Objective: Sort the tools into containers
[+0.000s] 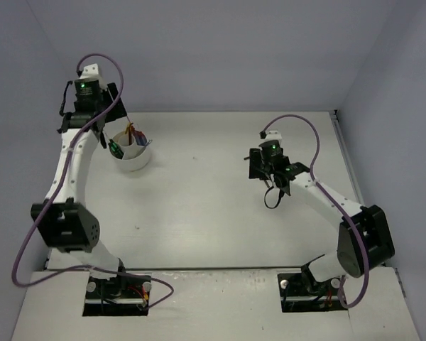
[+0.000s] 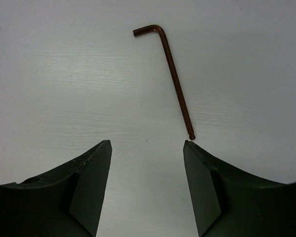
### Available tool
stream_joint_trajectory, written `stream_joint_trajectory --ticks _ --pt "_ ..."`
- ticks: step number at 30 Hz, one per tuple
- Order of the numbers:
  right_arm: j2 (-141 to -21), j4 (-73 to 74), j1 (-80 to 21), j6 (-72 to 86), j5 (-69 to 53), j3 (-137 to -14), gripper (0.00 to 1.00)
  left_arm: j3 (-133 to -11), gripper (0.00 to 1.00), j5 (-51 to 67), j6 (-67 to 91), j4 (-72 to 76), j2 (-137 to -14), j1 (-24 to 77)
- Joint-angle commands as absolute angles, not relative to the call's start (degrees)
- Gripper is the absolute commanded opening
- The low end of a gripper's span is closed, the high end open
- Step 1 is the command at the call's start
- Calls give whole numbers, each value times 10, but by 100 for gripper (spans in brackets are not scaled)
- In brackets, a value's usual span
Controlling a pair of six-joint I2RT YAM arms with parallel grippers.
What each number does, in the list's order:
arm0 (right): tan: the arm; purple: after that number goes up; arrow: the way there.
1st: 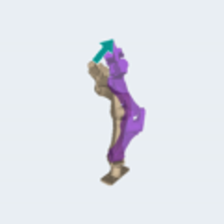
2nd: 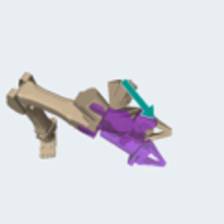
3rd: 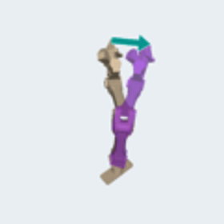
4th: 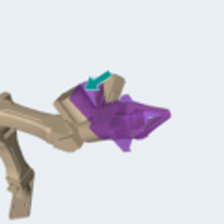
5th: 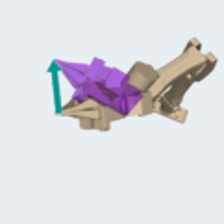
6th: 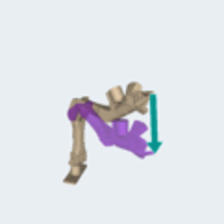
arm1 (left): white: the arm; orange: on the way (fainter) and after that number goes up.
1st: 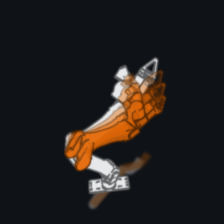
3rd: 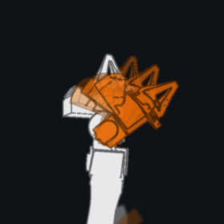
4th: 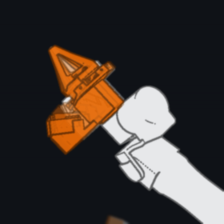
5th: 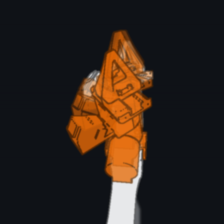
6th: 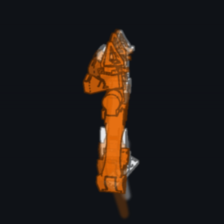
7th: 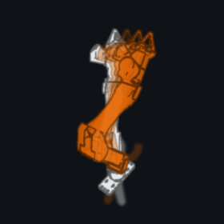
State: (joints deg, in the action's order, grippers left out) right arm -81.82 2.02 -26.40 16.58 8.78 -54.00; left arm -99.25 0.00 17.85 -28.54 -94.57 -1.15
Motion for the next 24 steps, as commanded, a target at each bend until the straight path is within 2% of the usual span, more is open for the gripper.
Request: stream_joint_trajectory --ticks 1,4,11,18,24 --pt "-900 73 -247 136 78 -633 52 -898 60 73 228 -278 -802 -13" --pt "-971 116 -240 110 76 -701 49 -816 61 113 238 -275 -720 8" --pt "-1059 132 -210 75 52 -774 41 -630 61 144 245 -276 -606 89" --pt "-1138 160 -189 45 37 -821 39 -554 61 149 290 -275 -566 159" --pt "-1177 160 -180 41 19 -819 38 -543 61 143 292 -277 -565 169"
